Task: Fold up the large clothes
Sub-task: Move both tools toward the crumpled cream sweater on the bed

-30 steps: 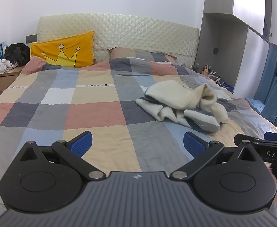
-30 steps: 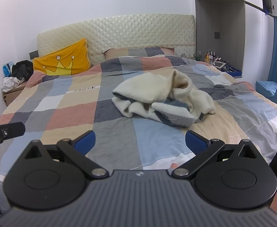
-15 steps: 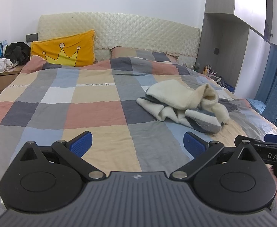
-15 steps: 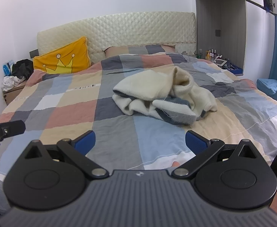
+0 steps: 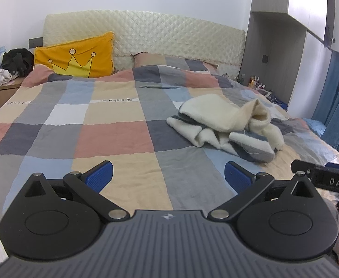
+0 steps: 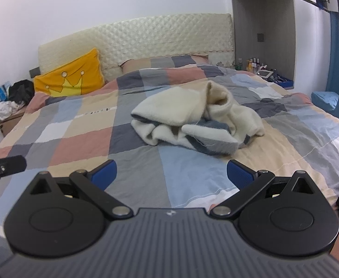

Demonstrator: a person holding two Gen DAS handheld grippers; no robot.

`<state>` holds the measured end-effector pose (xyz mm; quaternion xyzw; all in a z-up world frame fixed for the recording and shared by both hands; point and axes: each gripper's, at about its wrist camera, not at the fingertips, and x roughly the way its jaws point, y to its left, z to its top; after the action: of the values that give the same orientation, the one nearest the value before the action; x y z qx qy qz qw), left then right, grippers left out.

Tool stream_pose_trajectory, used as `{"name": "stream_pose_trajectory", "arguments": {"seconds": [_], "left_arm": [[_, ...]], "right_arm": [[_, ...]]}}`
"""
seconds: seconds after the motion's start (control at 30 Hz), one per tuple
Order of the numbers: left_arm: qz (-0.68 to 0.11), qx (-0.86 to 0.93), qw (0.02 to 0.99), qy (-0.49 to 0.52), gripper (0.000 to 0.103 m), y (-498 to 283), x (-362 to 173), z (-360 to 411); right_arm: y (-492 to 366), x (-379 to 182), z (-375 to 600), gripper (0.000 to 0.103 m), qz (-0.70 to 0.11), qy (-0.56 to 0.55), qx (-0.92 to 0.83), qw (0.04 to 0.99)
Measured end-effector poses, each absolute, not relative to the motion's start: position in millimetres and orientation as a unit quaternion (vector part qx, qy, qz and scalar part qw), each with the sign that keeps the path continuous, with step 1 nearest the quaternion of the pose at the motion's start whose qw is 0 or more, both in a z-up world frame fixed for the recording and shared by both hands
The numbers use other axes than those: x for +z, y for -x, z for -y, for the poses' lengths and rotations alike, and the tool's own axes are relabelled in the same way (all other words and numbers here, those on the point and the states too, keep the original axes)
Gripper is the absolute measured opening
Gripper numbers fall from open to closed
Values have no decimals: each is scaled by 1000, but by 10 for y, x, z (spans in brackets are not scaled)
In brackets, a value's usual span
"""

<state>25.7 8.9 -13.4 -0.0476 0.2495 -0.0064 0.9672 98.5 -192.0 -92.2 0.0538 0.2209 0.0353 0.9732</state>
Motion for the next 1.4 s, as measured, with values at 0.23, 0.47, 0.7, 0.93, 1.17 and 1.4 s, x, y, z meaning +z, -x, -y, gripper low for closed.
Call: {"name": "stream_pose_trajectory", "arguments": {"seconds": [0.23,0.47,0.7,0.93,1.17,1.4], "left_arm": [[-252,-14,967,28,103,-524,-174,-5],[-254,-32,967,9,103,-817,-188,166],[-257,-51,965,9,103,-1141,-214,387],[-265,-73,961,16,103,-1533,-296,661],[-276,-91,957,20,103,-1954,-450,914],[-297,-102,949,23,103,-2393,-635,1061]], "right_arm": [[-1248,-965,1989,103,-216,-72,11,974],[-1398,-920,2123,103,-213,-96,9,972],[-1550,-908,2305,103,-217,-116,10,969],[-1731,-920,2559,103,-222,-134,12,966],[-1963,-1016,2763,103,-235,-141,15,962],[-2278,-1159,2935,103,-249,-144,-6,958]]}}
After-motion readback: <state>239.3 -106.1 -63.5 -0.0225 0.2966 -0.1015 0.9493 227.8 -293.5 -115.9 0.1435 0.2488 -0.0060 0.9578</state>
